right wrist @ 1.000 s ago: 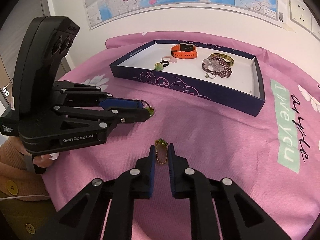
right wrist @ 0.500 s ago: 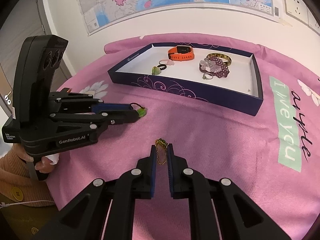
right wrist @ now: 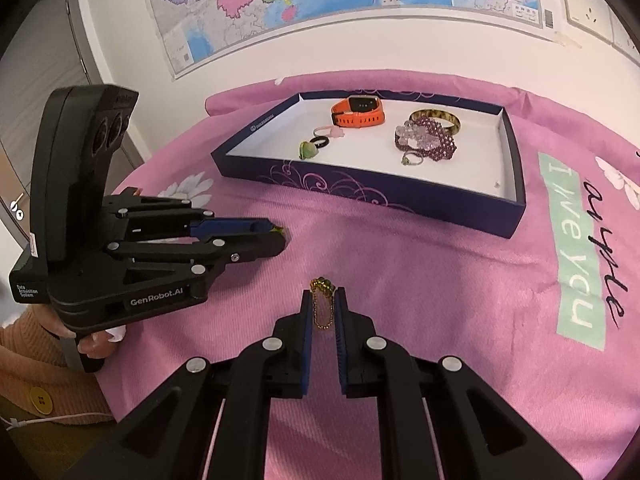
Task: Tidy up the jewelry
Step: 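Carry the green-bead ring with the left tool while the right tool carries the gold ring toward the box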
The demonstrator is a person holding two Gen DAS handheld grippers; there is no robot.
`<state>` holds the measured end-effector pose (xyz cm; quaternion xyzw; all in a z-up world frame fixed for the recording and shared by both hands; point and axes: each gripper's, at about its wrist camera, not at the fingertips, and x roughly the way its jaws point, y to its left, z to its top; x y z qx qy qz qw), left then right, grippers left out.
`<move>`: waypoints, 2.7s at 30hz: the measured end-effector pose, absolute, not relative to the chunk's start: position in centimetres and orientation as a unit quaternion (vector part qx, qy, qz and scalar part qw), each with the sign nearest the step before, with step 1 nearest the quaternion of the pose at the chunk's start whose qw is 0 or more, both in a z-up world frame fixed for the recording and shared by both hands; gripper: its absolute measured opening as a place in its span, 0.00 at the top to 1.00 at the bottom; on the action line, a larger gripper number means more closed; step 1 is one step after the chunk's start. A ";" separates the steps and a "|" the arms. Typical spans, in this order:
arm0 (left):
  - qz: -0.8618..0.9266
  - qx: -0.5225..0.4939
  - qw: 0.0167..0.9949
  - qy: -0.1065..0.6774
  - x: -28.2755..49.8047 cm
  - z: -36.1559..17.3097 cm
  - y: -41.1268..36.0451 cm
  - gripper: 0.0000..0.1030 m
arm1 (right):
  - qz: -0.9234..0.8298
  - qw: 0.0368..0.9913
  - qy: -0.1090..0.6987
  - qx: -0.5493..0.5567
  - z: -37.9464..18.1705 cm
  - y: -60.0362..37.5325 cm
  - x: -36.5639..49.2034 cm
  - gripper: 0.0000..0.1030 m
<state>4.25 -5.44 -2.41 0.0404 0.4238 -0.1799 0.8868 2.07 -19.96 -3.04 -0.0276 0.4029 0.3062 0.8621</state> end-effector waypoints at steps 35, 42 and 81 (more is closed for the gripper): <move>-0.154 -0.002 0.914 0.376 4.4 1.6 -1.7 0.85 | 0.301 0.884 0.358 -0.024 0.8 -19.8 5.7 0.91; -0.153 -0.001 0.916 0.372 5.0 2.0 -1.7 0.85 | 0.305 0.883 0.357 -0.018 1.0 -19.7 6.8 0.91; -0.141 0.005 0.922 0.362 8.5 2.7 -1.9 0.85 | 0.282 0.891 0.354 -0.019 0.9 -19.3 10.8 0.91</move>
